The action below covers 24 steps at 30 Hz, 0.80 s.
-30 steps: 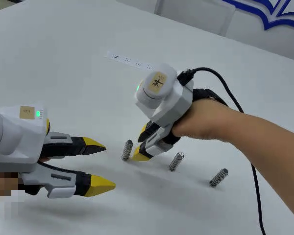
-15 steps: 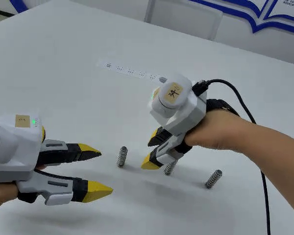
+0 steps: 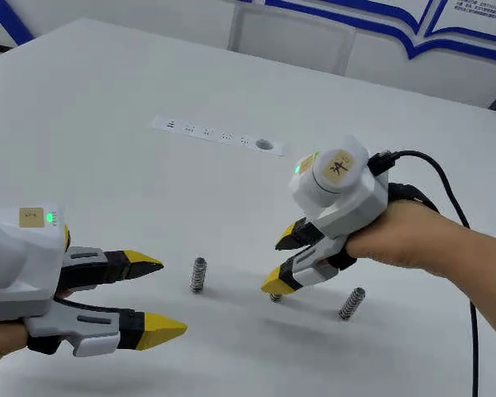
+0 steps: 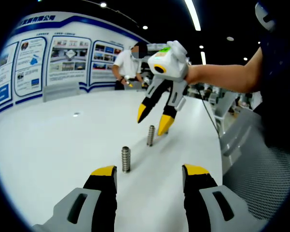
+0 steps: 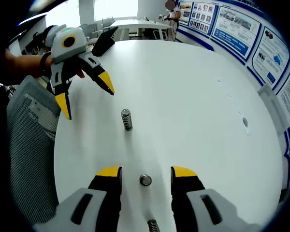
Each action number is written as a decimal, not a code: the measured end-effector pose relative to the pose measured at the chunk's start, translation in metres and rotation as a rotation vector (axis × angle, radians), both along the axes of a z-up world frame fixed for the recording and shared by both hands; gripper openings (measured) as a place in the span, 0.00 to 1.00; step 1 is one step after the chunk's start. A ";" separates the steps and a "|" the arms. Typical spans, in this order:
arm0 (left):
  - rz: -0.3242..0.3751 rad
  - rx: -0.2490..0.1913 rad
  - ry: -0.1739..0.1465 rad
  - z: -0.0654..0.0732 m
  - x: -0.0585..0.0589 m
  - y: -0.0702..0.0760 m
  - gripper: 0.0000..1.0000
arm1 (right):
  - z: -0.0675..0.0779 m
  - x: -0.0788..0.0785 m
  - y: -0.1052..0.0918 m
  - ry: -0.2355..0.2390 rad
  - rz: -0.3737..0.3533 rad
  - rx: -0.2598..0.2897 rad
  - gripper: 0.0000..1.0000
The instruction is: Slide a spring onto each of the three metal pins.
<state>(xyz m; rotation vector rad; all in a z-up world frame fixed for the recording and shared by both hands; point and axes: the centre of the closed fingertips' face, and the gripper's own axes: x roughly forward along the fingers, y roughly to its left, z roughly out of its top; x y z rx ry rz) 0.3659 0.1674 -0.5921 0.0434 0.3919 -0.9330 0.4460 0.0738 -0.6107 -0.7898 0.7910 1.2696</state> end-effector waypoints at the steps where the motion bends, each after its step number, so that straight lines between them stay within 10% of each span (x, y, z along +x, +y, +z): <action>1: 0.002 0.000 0.001 0.000 0.000 0.000 0.56 | 0.000 0.001 -0.005 -0.003 -0.011 0.005 0.42; 24: 0.008 0.027 0.008 0.004 0.003 -0.002 0.61 | 0.014 0.011 -0.070 -0.055 -0.228 0.168 0.52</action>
